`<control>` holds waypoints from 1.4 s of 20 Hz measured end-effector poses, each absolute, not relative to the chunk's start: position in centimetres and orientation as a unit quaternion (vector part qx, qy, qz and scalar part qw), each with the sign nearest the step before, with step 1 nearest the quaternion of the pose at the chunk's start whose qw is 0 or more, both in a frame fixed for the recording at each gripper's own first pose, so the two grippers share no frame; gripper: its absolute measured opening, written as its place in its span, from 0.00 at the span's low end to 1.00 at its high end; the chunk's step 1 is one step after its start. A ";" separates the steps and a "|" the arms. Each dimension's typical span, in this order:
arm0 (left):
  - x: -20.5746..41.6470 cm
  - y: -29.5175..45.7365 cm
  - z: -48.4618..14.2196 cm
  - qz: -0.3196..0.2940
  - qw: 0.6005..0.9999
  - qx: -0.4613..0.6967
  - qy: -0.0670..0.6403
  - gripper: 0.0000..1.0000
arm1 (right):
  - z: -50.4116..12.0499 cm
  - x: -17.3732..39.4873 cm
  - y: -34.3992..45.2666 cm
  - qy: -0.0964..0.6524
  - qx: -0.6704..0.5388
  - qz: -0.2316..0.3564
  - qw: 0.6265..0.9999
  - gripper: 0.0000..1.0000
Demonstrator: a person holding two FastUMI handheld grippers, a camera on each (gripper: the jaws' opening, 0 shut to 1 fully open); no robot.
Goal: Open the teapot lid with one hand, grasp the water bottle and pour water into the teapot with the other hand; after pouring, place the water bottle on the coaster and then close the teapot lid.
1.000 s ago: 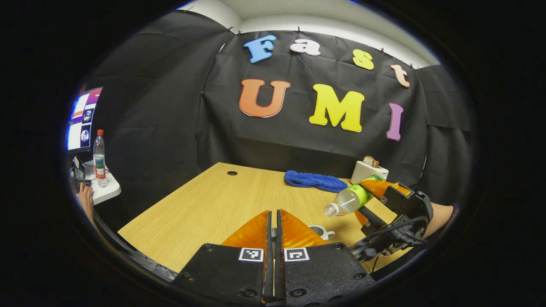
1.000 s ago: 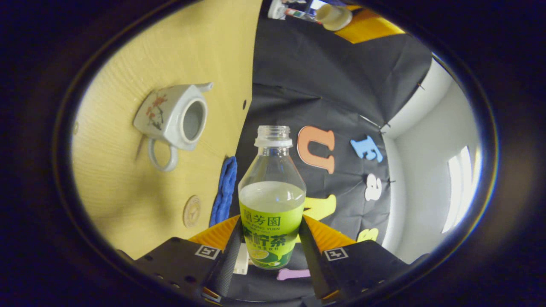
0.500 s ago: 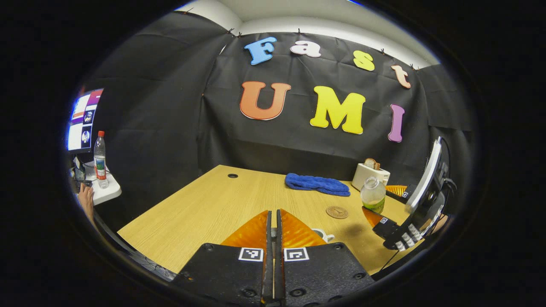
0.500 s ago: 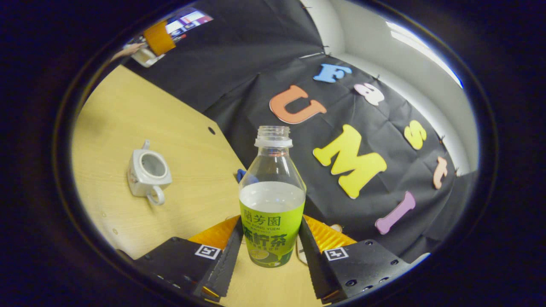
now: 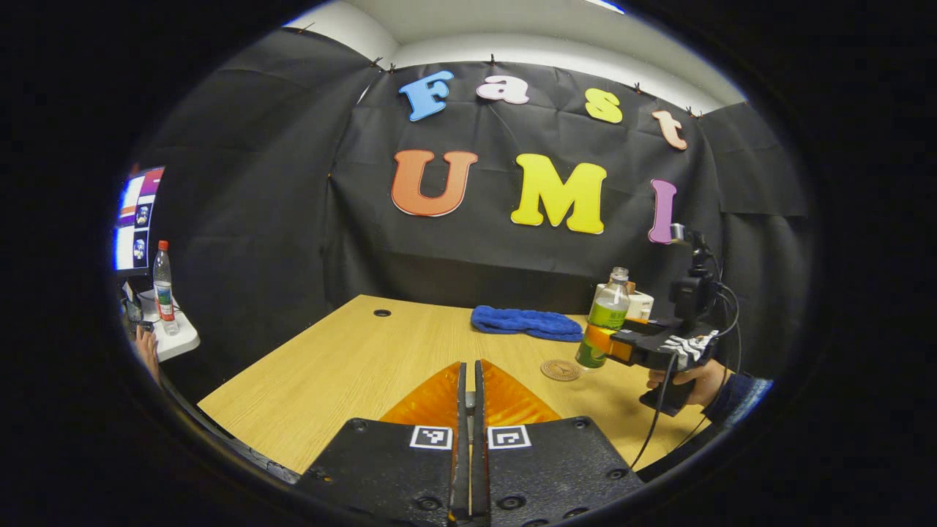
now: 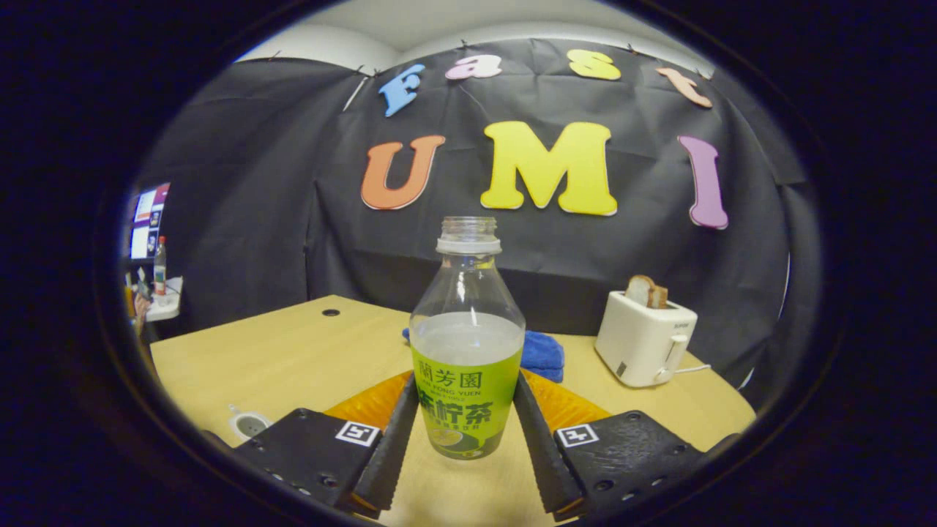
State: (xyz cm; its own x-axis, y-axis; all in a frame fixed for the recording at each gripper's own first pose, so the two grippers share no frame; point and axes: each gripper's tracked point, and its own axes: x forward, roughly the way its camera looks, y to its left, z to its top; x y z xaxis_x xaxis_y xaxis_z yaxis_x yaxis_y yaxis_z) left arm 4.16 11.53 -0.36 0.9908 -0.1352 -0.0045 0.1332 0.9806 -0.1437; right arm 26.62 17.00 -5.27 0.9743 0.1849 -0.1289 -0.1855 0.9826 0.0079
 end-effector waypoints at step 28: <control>5.4 10.0 -1.9 -0.062 0.997 -0.043 0.031 0.04 | -3.6 27.3 12.3 0.052 0.024 0.070 0.996 0.97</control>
